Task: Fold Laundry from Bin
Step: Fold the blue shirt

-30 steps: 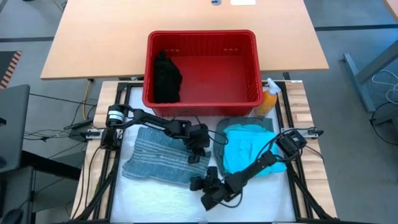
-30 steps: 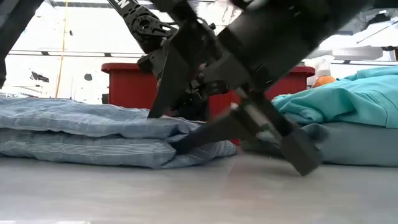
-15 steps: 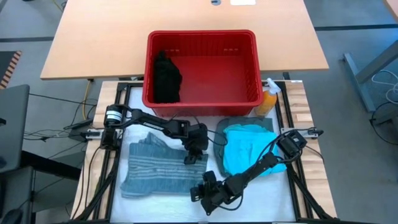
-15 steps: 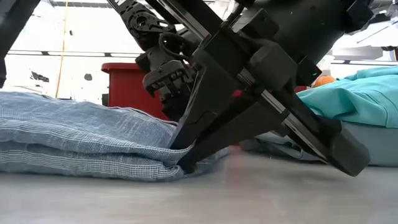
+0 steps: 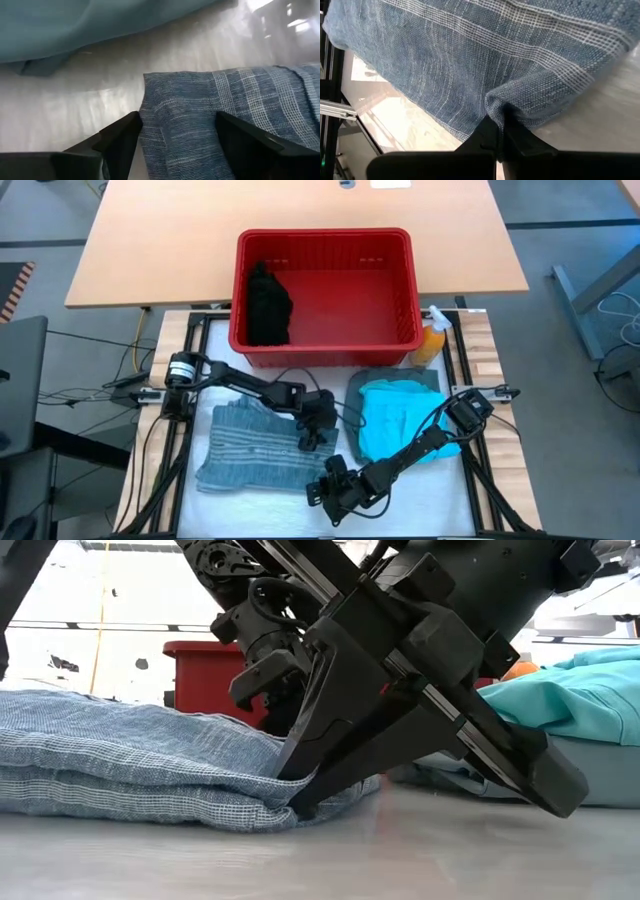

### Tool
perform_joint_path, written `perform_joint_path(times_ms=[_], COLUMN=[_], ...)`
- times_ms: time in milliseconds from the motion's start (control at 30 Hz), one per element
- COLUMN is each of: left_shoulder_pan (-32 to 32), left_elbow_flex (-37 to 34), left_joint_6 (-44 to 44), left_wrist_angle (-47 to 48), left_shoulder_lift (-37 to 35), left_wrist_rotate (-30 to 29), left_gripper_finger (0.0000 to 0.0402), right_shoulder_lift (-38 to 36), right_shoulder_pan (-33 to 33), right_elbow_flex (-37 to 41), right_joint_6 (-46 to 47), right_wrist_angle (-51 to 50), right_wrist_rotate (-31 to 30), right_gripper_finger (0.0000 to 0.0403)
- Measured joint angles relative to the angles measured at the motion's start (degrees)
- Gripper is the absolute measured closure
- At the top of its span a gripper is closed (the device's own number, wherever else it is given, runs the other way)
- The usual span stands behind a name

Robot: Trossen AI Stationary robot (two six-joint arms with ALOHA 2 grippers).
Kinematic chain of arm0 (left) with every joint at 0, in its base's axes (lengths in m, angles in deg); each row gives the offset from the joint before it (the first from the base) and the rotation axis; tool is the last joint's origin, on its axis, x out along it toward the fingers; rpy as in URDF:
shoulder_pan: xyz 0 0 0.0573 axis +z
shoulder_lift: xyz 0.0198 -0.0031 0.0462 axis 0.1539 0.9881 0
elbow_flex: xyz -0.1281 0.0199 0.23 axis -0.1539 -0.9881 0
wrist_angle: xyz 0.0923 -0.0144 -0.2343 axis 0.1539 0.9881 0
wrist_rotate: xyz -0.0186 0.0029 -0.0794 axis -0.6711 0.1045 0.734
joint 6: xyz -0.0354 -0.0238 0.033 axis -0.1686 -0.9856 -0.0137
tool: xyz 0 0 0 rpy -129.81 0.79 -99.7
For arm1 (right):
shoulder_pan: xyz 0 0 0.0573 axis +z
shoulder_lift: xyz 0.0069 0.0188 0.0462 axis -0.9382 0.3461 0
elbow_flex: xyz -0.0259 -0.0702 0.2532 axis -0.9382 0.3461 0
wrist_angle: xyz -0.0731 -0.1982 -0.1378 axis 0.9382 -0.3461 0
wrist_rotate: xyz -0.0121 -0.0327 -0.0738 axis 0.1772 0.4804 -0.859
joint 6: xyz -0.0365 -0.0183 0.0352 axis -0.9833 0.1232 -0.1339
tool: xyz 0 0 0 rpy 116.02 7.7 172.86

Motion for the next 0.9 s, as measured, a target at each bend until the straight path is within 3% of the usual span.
perform_joint_path(times_ms=[200,333,567,700,900], left_shoulder_pan=[-1.47,-1.20,-1.09,-0.98,-1.24], left_elbow_flex=[-0.42,0.38,1.99,1.05,-0.32], left_joint_6=[1.75,1.30,2.72,2.01,1.36], left_wrist_angle=[-0.35,0.21,1.20,1.87,0.14], left_shoulder_lift=[-0.15,-1.31,-1.32,-0.77,-0.01], left_wrist_rotate=[-7.27,-2.42,-1.01,2.99,1.02], left_gripper_finger=[0.0141,0.0141,0.0141,0.0141,0.0141], right_shoulder_lift=[0.00,0.00,0.00,0.00,0.00], right_shoulder_pan=[0.00,0.15,0.44,0.48,0.33], right_elbow_flex=[0.00,0.00,0.00,0.00,0.03], right_joint_6=[-0.79,-0.99,-0.99,-0.99,-1.07], right_wrist_angle=[0.13,0.21,0.39,0.27,0.19], right_wrist_rotate=[0.05,1.01,1.95,1.91,1.86], right_gripper_finger=[0.0378,0.0377,0.0377,0.0377,0.0377])
